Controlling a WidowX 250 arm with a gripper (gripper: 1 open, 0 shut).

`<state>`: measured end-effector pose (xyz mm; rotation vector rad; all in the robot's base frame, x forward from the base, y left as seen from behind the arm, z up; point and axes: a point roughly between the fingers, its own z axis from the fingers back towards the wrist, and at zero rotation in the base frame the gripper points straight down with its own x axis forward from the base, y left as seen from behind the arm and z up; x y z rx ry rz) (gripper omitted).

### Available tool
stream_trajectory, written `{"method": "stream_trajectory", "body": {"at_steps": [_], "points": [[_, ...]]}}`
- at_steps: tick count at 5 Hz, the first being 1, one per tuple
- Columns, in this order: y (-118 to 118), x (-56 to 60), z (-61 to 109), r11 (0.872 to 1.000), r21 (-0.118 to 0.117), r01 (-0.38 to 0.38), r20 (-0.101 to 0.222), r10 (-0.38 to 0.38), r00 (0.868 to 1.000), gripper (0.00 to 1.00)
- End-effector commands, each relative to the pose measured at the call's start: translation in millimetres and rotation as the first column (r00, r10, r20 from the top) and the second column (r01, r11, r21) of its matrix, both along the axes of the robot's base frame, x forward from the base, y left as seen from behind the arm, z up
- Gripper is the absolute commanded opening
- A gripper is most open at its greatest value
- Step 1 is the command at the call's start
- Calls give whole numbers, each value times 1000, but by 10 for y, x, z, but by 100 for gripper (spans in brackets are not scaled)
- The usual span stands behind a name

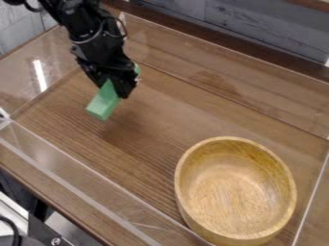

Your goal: Remove the green block from inside the brown bowl and put it on the table

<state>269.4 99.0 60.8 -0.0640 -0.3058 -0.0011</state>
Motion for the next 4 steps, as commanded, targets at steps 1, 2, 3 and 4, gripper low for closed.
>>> {"method": "stream_trajectory", "body": {"at_steps": [1, 2, 3, 4], "points": [[4, 102, 32, 1000, 13, 0, 41, -1, 999, 0], [3, 153, -25, 1000, 9, -5, 42, 5, 999, 0], [-3, 184, -56, 1000, 1, -11, 36, 11, 999, 0], [-10, 207, -76, 1000, -10, -15, 25, 15, 1000, 100]]}}
